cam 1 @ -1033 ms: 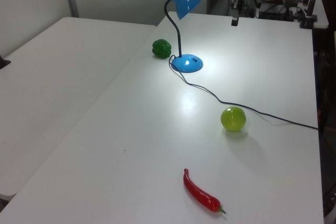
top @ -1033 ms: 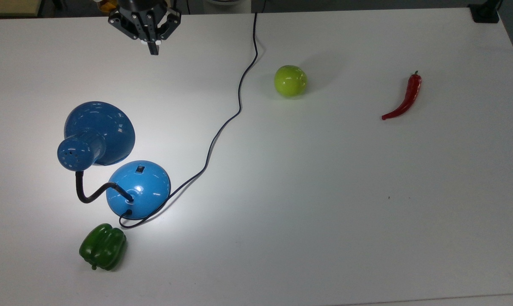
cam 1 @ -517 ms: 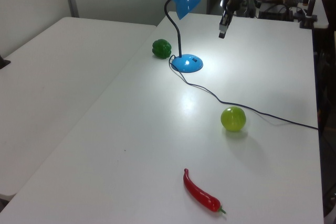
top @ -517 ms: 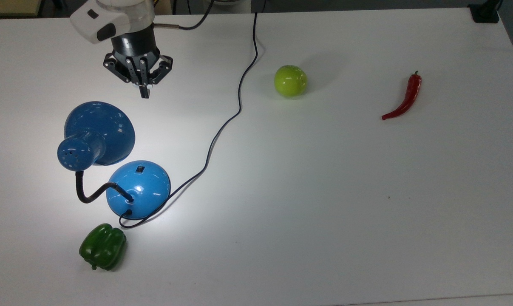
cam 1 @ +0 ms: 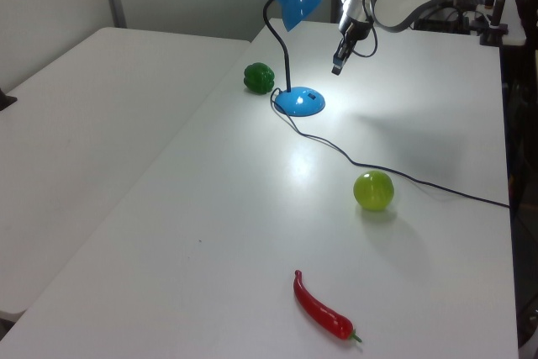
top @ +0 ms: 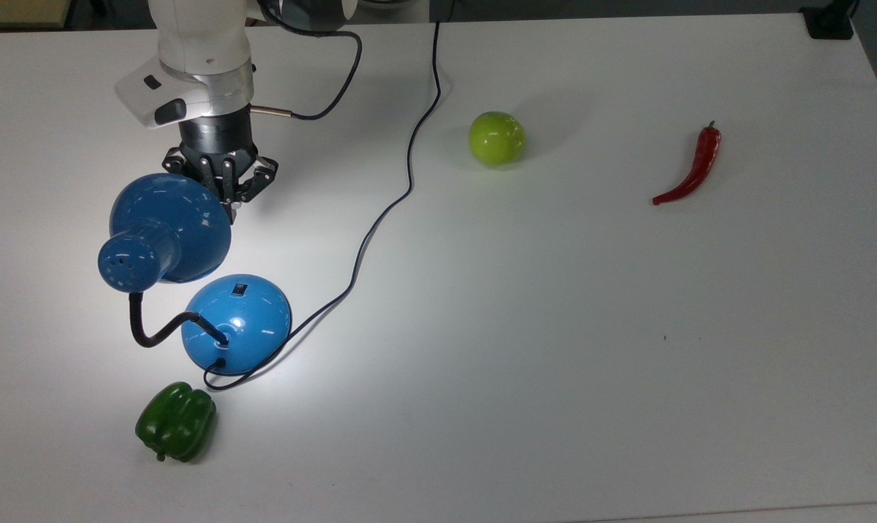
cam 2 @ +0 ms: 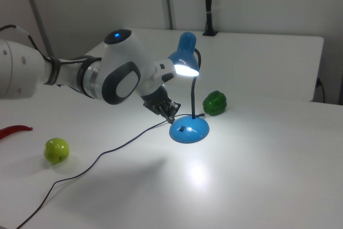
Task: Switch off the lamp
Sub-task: 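Move the gripper down toward the switch on the blue lamp base, then press down on the lamp base switch with the gripper fingers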
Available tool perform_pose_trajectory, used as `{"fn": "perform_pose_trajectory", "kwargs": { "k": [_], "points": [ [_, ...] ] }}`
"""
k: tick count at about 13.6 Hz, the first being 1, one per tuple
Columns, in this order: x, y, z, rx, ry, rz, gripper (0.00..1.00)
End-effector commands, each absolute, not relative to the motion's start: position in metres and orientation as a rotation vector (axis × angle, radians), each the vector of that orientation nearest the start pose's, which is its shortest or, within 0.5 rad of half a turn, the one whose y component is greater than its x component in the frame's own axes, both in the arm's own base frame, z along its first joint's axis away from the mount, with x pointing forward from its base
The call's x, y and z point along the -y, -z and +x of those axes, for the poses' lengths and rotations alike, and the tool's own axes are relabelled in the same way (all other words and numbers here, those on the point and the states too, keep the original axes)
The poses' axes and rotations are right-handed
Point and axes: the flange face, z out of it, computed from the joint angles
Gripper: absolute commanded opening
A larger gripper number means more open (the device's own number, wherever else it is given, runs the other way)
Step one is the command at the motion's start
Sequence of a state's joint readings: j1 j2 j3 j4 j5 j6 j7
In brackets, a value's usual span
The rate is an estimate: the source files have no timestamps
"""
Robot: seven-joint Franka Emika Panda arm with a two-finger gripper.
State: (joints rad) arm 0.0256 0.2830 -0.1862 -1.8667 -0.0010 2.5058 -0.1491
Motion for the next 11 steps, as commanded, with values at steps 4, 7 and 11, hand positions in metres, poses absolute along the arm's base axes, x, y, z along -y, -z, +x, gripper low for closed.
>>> {"fn": "perform_pose_trajectory", "kwargs": {
  "k": [4,7,11],
  "points": [
    [0.093,-0.369,0.665,-0.045,0.733,-3.171,0.0],
    [0.092,-0.355,0.67,-0.077,0.784,-3.16,0.0],
    [0.091,-0.344,0.673,-0.069,0.817,-3.155,0.0]
  ]
}}
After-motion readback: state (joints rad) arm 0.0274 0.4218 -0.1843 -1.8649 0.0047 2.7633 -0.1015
